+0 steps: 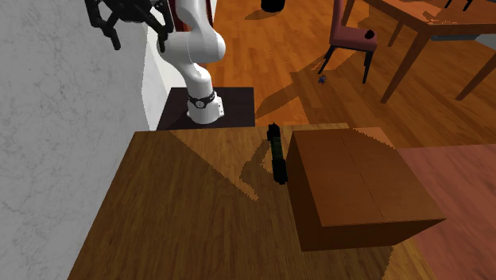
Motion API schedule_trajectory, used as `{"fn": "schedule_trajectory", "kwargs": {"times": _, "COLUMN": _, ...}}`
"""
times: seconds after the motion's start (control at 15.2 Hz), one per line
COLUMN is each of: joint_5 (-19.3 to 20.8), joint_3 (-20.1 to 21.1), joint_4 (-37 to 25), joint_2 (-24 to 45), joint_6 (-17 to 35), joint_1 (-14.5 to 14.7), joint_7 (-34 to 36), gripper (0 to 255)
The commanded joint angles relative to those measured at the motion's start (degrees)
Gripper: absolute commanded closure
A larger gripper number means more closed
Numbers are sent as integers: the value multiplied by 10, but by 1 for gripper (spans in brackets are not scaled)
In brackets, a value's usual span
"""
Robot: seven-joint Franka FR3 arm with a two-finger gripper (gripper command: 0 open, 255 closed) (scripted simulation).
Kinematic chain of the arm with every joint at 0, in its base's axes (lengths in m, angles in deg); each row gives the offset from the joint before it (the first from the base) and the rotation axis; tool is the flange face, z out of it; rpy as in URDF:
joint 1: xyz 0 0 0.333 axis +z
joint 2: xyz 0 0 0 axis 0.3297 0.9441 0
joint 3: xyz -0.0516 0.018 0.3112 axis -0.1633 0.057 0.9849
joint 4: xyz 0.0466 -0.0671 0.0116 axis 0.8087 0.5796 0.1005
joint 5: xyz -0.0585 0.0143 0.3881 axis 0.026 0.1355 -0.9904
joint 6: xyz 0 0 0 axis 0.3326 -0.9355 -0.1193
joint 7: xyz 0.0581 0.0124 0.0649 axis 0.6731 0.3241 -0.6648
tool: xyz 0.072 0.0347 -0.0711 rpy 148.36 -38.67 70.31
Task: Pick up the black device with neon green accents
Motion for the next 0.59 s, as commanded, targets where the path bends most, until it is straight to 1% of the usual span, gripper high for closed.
{"fn": "schedule_trajectory", "kwargs": {"times": 0.0, "joint_5": 0, "joint_3": 0, "joint_4": 0, "joint_2": 0, "joint_6": 0, "joint_1": 0, "joint_7": 0, "gripper": 0}}
{"fn": "schedule_trajectory", "kwargs": {"times": 0.53, "joint_5": -59, "joint_3": 70, "joint_4": 27, "joint_2": 70, "joint_6": 64, "joint_1": 29, "joint_7": 87, "gripper": 0}}
